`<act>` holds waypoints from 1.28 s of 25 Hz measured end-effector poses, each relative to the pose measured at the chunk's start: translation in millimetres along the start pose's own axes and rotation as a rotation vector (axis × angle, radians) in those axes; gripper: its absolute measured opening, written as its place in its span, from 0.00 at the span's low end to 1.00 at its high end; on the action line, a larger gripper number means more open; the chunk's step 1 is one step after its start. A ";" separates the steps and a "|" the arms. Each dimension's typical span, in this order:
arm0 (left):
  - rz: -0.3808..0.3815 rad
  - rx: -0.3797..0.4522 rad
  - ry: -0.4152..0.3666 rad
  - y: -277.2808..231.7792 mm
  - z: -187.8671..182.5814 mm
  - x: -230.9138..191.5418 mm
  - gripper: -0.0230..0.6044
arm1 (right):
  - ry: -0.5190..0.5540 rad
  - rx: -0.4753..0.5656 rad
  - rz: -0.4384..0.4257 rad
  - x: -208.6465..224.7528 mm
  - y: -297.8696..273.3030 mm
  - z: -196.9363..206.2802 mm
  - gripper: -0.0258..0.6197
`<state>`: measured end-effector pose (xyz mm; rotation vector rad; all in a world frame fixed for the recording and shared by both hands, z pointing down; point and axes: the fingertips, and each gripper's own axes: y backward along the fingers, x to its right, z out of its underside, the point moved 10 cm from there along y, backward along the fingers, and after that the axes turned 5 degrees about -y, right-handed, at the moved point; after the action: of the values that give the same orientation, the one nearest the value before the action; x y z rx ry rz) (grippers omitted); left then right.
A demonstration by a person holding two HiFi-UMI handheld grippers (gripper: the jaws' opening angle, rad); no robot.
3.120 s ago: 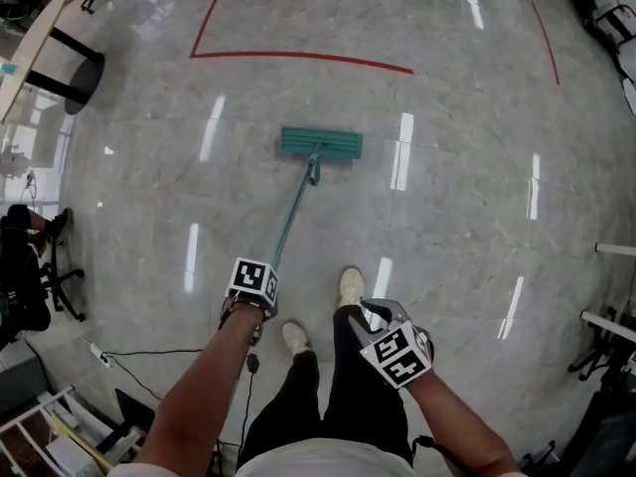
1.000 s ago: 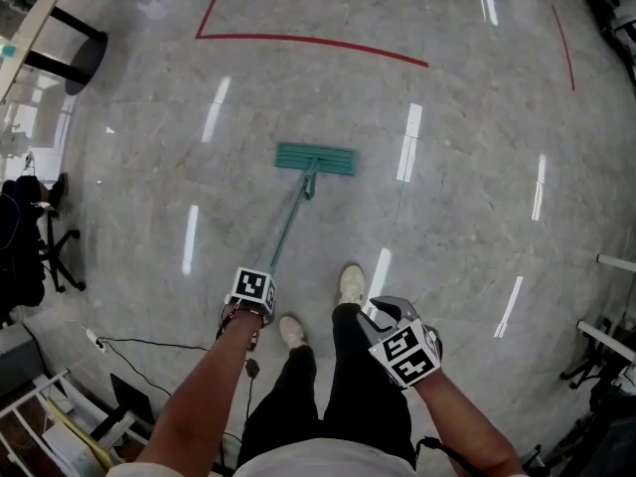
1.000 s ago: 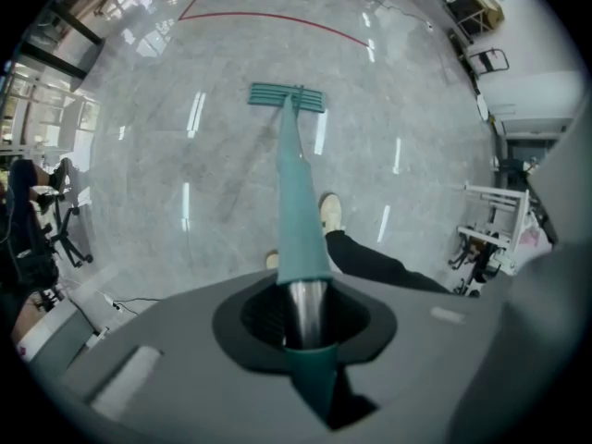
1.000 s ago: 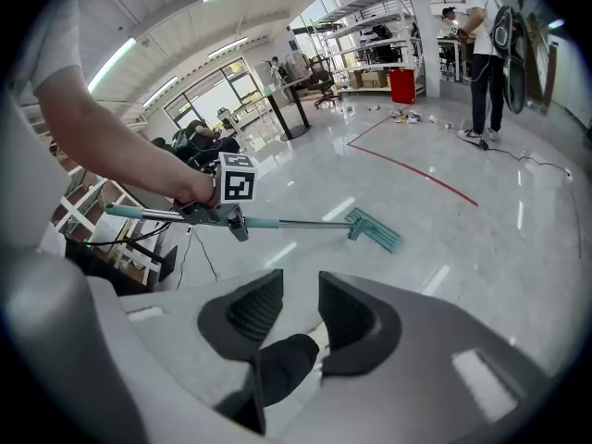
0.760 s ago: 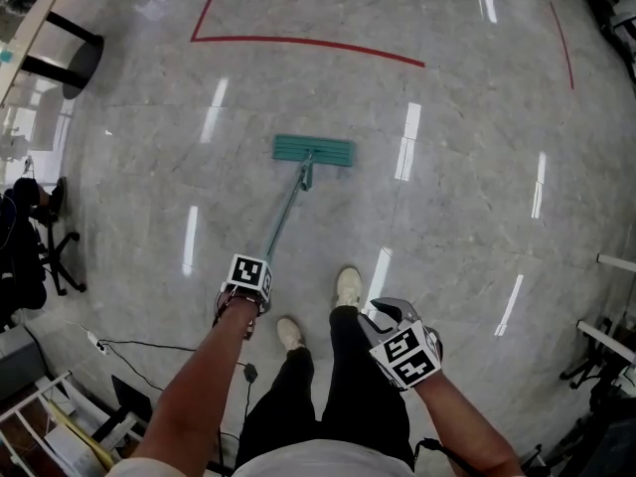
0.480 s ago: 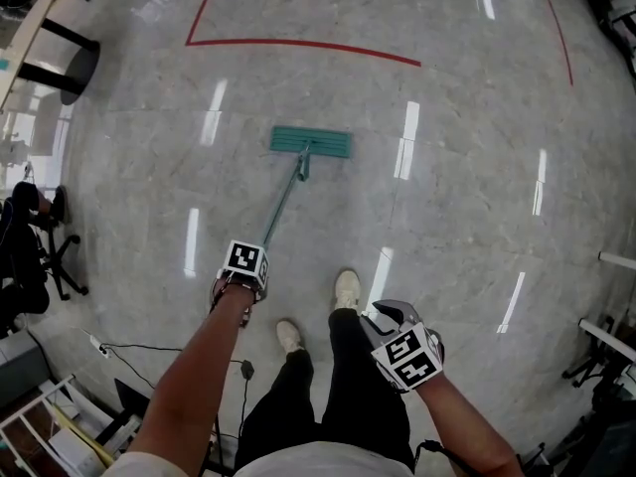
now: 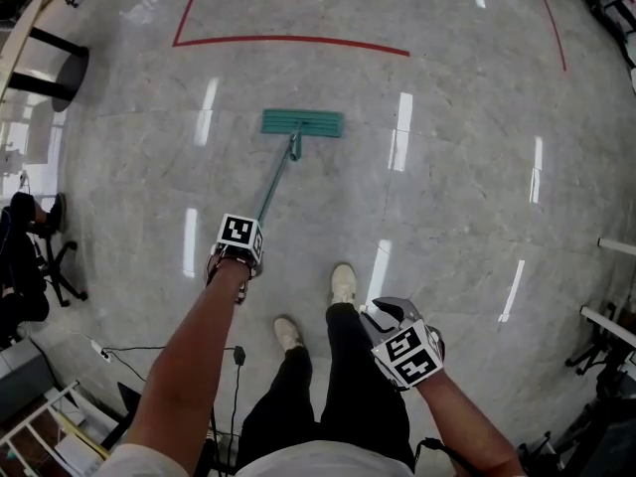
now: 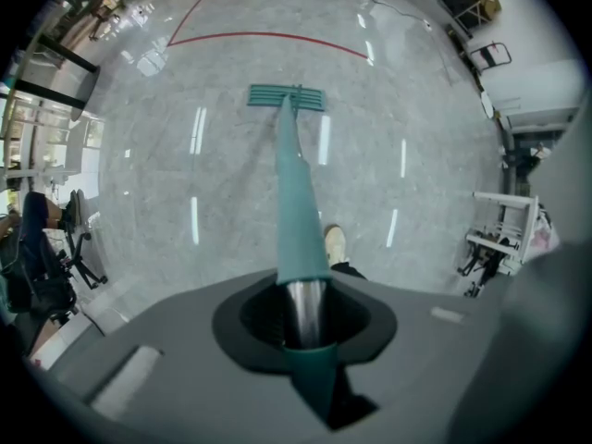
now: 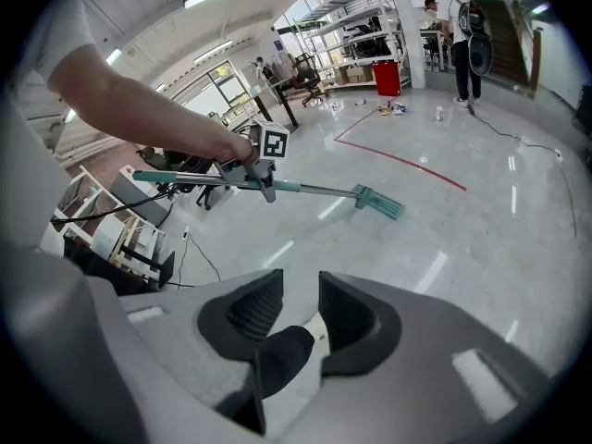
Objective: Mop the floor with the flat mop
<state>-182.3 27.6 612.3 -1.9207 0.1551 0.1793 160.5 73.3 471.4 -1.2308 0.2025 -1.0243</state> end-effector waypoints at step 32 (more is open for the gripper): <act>0.109 -0.043 -0.056 -58.2 247.4 76.9 0.15 | -0.002 0.087 0.031 -108.3 -15.5 33.6 0.23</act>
<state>-108.0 278.0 565.0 -1.9492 0.2204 0.3111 112.3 176.0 456.1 -1.1466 0.1732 -0.9954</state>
